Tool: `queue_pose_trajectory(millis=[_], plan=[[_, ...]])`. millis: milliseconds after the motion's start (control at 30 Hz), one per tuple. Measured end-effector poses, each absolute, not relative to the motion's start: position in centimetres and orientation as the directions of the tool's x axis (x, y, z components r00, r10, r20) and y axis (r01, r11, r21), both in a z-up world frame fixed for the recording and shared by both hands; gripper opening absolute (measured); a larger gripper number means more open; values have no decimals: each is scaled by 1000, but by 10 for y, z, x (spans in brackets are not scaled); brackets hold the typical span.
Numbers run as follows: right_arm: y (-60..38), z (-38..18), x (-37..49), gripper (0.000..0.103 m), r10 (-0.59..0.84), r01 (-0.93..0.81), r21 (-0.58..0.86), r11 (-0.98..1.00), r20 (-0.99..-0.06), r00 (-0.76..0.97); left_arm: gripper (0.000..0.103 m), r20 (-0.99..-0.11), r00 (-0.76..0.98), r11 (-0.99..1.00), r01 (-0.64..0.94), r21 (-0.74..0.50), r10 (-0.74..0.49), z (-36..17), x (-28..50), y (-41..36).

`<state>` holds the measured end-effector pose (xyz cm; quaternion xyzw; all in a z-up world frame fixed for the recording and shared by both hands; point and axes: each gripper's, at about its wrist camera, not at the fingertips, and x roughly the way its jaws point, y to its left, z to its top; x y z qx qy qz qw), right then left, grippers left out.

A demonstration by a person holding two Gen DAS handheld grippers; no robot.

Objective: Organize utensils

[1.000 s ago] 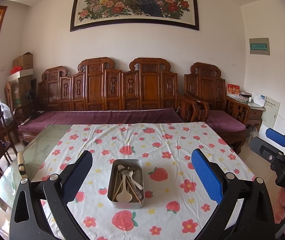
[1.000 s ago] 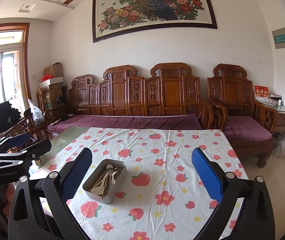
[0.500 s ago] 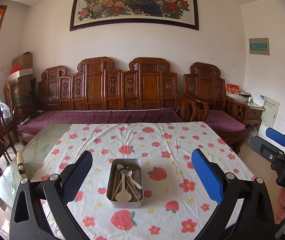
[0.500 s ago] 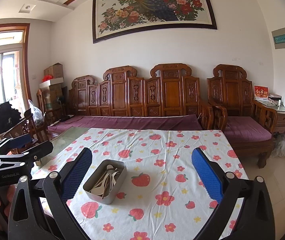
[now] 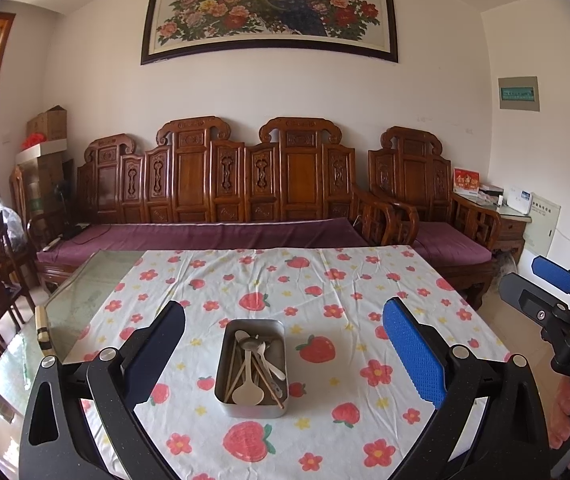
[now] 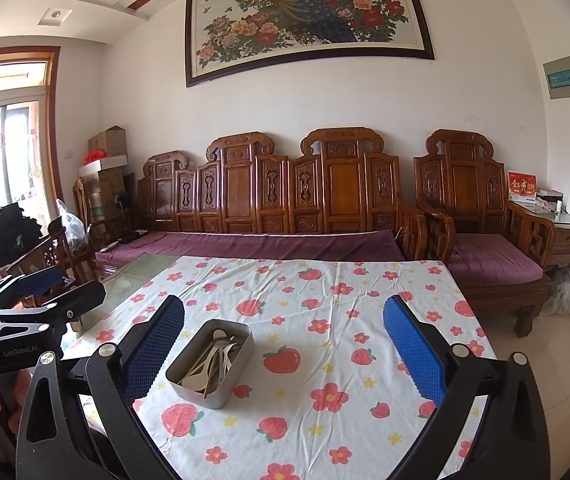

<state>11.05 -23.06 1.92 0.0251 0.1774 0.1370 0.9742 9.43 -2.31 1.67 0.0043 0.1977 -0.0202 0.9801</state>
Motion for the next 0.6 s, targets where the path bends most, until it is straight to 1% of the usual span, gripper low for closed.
queue_pose_trajectory(millis=[600], plan=[[-231, 22, 110, 100, 274, -256, 98, 962, -337, 901, 96, -389, 920, 999, 46, -2, -43, 15, 93, -25]])
